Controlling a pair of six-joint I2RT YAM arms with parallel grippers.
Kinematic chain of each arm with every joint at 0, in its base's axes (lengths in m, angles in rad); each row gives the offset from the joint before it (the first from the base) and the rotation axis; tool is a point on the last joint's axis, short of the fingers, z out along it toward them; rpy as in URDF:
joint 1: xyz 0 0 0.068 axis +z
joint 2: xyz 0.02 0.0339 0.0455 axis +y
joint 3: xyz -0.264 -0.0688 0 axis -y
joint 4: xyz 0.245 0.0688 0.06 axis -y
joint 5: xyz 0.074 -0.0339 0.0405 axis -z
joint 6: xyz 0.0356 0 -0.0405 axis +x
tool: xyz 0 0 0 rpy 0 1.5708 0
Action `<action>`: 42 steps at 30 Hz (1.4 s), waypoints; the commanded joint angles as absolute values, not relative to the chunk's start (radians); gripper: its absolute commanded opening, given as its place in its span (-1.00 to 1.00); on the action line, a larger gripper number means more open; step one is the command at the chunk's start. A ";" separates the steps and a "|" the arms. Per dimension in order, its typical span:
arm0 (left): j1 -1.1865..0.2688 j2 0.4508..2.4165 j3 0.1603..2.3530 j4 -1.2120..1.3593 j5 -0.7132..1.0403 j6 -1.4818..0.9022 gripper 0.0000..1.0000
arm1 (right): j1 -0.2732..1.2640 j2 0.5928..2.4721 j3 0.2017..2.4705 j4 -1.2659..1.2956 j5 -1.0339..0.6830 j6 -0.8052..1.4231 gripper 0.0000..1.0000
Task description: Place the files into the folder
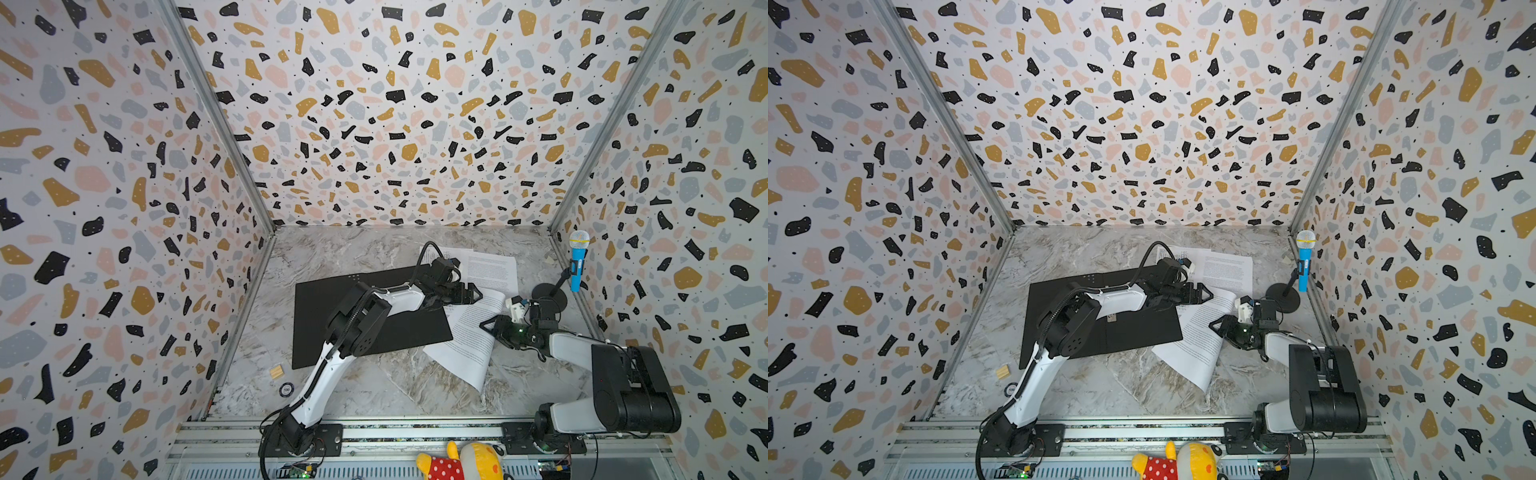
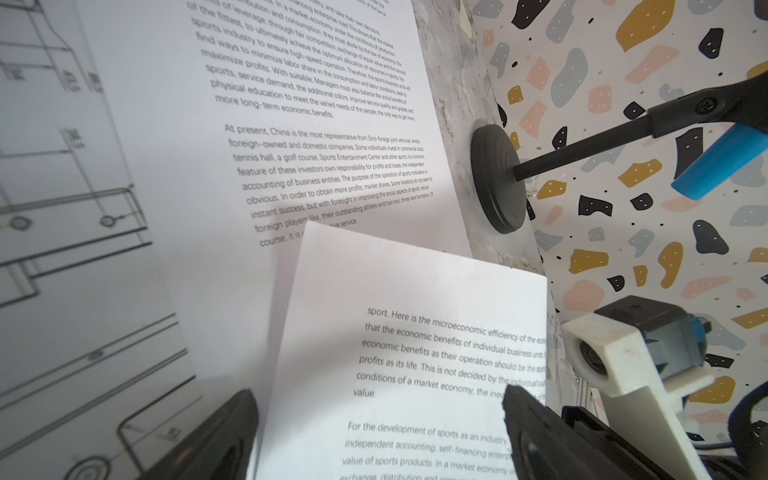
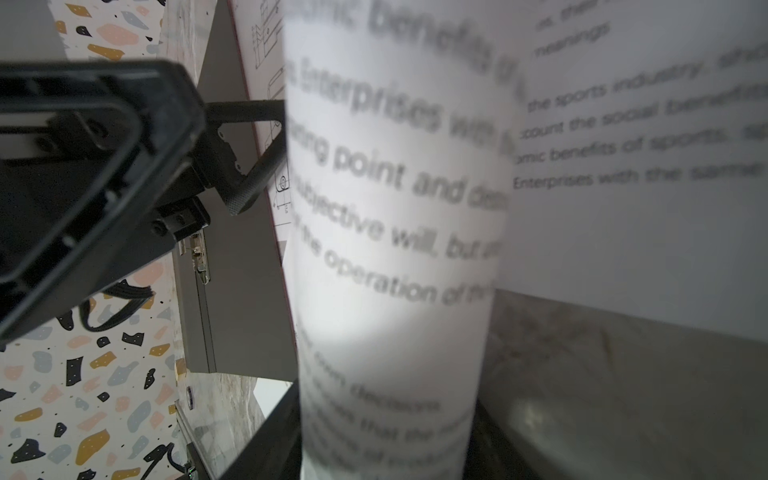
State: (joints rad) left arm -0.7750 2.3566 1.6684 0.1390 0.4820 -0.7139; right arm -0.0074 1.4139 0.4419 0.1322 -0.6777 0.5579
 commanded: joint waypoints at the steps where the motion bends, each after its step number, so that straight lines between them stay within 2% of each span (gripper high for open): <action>1: -0.785 2.322 1.641 0.120 0.500 -0.730 0.88 | -0.017 1.397 0.414 0.092 -0.664 0.561 0.08; 12: -0.779 2.213 1.617 0.121 0.482 -0.751 0.90 | -0.062 1.354 0.376 0.094 -0.675 0.548 -0.10; 18: -0.779 2.079 1.492 0.196 0.475 -0.791 0.91 | -0.062 1.365 0.374 0.115 -0.684 0.546 -0.15; 24: -0.809 1.851 1.140 0.433 0.443 -0.937 0.93 | -0.064 1.375 0.357 0.138 -0.685 0.548 -0.14; 28: -0.863 1.703 0.856 0.647 0.375 -1.065 0.95 | -0.064 1.378 0.348 0.149 -0.689 0.554 -0.14; 32: -0.949 1.590 0.656 0.753 0.262 -1.129 0.99 | -0.063 1.358 0.347 0.148 -0.682 0.548 -0.14; 37: -1.056 1.571 0.494 0.934 0.166 -1.243 1.00 | -0.064 1.350 0.345 0.143 -0.676 0.543 -0.13; 42: -1.157 1.646 0.442 1.111 0.097 -1.353 1.00 | -0.063 1.375 0.347 0.156 -0.676 0.540 -0.13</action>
